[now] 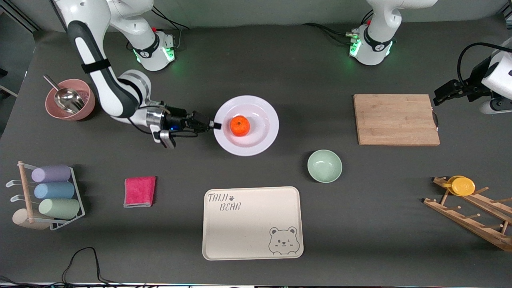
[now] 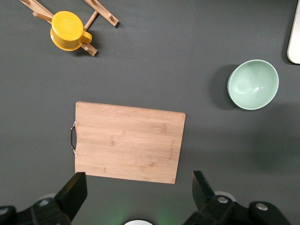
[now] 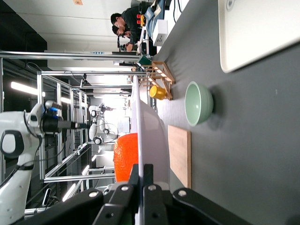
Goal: Place orange and plate with both arms
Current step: 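Slide the plate with the right gripper onto the bear tray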
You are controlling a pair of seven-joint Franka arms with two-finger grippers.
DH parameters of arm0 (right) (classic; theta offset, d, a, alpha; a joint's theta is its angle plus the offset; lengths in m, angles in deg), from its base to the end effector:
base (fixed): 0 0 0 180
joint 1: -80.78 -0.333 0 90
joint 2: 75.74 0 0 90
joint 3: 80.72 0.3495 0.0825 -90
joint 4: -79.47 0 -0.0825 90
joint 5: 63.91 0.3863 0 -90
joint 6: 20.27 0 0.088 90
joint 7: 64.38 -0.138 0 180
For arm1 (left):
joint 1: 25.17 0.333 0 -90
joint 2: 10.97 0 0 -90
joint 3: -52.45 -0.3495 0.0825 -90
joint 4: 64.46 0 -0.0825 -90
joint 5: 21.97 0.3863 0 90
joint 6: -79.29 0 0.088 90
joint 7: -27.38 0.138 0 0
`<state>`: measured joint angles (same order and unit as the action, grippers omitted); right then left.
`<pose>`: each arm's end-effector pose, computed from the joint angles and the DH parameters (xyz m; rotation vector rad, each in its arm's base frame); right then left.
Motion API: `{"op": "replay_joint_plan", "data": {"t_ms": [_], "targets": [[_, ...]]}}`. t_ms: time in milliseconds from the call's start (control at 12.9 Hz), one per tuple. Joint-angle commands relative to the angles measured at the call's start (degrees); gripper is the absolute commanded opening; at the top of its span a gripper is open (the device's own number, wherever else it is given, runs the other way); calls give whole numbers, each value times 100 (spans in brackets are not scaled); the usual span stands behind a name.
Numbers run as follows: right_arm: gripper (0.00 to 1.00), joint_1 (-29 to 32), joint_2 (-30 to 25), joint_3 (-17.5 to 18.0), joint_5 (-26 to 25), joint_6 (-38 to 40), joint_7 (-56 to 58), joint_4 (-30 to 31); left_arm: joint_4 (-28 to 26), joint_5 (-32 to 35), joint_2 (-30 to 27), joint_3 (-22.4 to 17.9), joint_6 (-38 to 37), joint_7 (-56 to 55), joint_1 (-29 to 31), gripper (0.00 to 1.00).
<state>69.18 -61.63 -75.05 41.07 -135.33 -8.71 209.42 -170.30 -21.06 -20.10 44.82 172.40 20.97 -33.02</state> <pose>0.5084 0.2461 0.2916 -1.7521 0.1361 -0.1259 0.4988 0.0047 0.5839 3.1342 0.1636 -0.1011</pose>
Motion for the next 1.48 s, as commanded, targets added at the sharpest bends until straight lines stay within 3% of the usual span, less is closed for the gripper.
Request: {"op": "replay_joint_plan", "data": {"t_ms": [0, 311, 621, 1087, 1398], "targets": [[0, 0, 1187, -128, -434, 28, -617, -1564, -86, 102, -124, -36, 75, 78, -68, 100], [0, -35, 2488, -172, -539, -121, -1390, -3463, -86, 102, -107, -36, 93, 78, -77, 100], [0, 0, 3614, -216, -1348, -341, -2304, -5363, -95, 111, -107, -36, 102, 78, -42, 100], [0, -9, 4897, -269, -1357, -781, -2333, -6981, -156, 111, -116, -36, 145, 105, -15, 100], [0, -44, 5285, -234, -1340, -1061, -2193, -7185, -183, 111, -124, -36, 189, 166, -6, 100]]}}
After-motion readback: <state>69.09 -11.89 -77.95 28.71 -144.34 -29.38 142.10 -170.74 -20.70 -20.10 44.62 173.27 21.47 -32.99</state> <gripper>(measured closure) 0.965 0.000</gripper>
